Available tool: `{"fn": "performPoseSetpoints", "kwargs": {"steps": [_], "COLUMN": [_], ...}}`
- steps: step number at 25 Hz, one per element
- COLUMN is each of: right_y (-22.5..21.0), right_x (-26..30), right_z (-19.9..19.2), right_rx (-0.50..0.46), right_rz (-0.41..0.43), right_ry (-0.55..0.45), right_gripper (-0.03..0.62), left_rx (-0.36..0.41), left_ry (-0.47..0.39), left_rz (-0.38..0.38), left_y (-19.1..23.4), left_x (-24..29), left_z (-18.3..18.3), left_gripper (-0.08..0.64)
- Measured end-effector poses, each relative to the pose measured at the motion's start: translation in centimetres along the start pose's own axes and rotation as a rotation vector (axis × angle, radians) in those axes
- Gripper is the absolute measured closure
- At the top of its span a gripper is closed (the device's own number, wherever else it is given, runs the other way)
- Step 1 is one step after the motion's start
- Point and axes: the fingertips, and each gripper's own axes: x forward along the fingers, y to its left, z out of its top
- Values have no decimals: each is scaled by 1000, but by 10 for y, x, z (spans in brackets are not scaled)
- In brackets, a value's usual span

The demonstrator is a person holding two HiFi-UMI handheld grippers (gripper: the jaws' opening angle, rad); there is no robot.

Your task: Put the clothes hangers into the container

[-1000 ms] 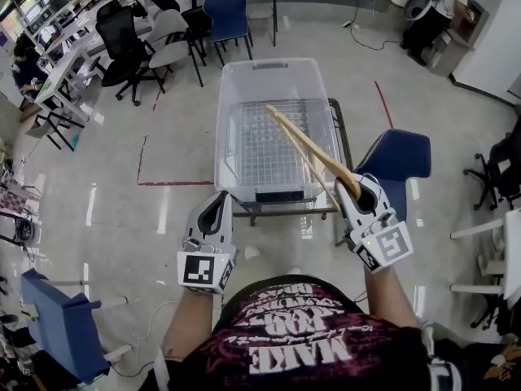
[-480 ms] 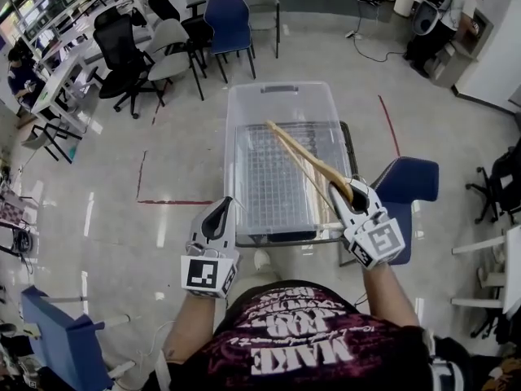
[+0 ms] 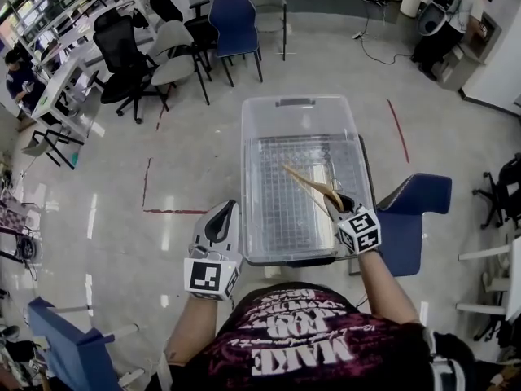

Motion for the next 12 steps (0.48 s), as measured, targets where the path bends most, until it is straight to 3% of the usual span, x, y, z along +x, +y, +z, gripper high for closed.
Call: {"fn": "performPoseSetpoints", "kwargs": {"steps": [7, 12], "right_y": [-11, -2], "right_x": [59, 84], "right_z": [-36, -25], "right_rx": [-51, -92], "right_rz": [-28, -9], "right_ry": [241, 207], "right_gripper": [532, 532], "left_rx": [-21, -33], "left_ry": [8, 12], "left_rz": [-18, -24], "left_y": [23, 44], "left_x": [12, 17], "left_z": [-9, -16], "left_gripper": [554, 554]}}
